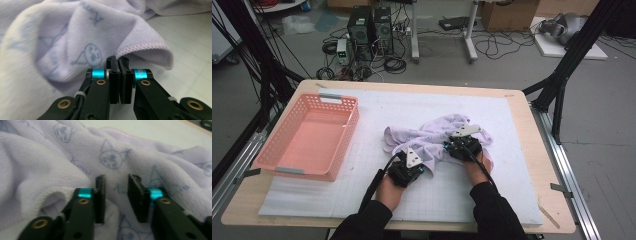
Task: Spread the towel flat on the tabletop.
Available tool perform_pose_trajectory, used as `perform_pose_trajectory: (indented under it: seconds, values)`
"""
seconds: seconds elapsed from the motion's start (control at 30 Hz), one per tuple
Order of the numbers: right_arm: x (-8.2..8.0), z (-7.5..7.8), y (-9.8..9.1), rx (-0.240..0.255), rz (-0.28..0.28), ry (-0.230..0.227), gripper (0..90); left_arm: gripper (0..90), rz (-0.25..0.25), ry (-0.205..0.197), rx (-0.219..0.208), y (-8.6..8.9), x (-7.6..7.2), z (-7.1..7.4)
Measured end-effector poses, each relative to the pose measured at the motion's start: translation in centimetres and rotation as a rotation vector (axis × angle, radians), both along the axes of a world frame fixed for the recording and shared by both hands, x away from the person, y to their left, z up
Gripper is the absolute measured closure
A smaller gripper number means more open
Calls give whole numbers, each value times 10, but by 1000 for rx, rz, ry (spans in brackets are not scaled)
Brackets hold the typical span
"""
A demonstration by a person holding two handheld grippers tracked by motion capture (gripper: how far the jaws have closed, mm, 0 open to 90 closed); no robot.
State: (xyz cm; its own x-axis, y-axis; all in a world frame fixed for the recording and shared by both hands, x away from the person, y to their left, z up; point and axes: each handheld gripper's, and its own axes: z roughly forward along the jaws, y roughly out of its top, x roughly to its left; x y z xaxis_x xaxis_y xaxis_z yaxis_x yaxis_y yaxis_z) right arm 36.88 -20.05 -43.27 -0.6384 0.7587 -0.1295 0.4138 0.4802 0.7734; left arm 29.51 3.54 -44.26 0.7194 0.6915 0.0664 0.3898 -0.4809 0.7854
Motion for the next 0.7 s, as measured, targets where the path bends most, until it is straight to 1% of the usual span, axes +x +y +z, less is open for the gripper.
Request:
perform_pose_trajectory:
  seconds: [0.07,0.1,0.13,0.23,0.3,0.37,0.43,0.5,0.6,0.7]
  values:
    - [-4,2,-4,7,2,-9,575,878,0,11,-14,12,-3,4]
    - [-7,4,-6,3,-1,-17,572,878,-7,19,-28,20,-5,5]
    - [-11,5,-9,10,-1,-14,572,878,-6,31,-48,28,-7,6]
    - [-21,8,-17,22,3,-29,572,878,9,65,-112,54,-12,12]
    - [-28,8,-22,18,2,-35,574,878,33,61,-142,71,-16,16]
    - [-32,8,-28,26,-1,-31,576,878,62,60,-178,86,-19,20]
    - [-36,8,-32,32,-8,-28,576,879,86,66,-200,101,-19,22]
    - [-40,9,-37,56,-12,-17,576,879,112,75,-222,113,-21,22]
    - [-49,13,-45,67,-7,-37,580,879,137,82,-240,127,-24,20]
    - [-62,18,-59,77,-29,-52,584,879,168,88,-261,137,-26,20]
